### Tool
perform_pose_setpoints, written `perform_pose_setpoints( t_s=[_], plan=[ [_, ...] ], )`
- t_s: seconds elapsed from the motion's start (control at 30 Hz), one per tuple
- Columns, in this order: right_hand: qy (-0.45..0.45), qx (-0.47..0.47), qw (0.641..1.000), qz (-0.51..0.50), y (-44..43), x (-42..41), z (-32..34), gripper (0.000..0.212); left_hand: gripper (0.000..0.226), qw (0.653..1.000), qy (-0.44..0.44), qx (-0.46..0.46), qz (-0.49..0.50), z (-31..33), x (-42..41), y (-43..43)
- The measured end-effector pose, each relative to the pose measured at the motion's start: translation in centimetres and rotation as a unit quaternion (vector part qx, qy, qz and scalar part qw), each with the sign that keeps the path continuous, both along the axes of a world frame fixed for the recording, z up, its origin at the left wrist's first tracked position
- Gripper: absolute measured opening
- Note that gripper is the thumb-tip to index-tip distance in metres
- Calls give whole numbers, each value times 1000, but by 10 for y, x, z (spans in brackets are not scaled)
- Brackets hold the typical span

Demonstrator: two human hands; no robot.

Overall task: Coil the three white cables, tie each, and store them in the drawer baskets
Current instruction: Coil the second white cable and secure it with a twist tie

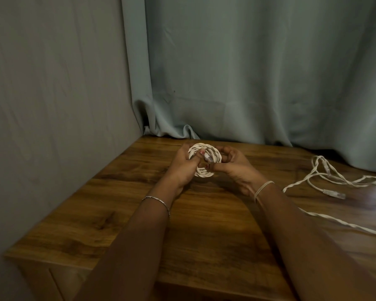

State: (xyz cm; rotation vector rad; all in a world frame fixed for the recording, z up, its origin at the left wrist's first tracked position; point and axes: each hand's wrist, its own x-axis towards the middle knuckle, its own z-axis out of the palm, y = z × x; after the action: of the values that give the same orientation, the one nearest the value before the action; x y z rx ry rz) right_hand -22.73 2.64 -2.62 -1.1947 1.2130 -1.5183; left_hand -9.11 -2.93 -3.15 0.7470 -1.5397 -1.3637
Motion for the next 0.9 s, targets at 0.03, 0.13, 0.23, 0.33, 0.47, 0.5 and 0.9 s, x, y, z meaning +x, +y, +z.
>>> perform_pose_setpoints(
  t_s=[0.03,0.13,0.23,0.33,0.47,0.5,0.9],
  plan=[
    [-1,-1,1000,0,0,0,0,60,25,1000,5,13,1,0,1,0],
    [1,-9,1000,-1,1,5,-2,62,32,999,19,34,-1,0,2,-2],
    [20,-29,999,-12,3,7,-2,65,27,998,19,55,-4,0,4,-3],
    [80,-60,995,-27,4,9,-2,63,32,997,14,80,5,-1,5,-5],
    [60,-69,995,-30,2,11,-3,55,34,993,21,118,14,-1,7,-7],
    [41,-63,997,-28,2,9,-2,54,32,992,30,121,8,0,8,-6],
    [-62,-50,997,-7,-4,-5,-8,32,31,985,67,156,-44,2,11,-5]
  ],
)
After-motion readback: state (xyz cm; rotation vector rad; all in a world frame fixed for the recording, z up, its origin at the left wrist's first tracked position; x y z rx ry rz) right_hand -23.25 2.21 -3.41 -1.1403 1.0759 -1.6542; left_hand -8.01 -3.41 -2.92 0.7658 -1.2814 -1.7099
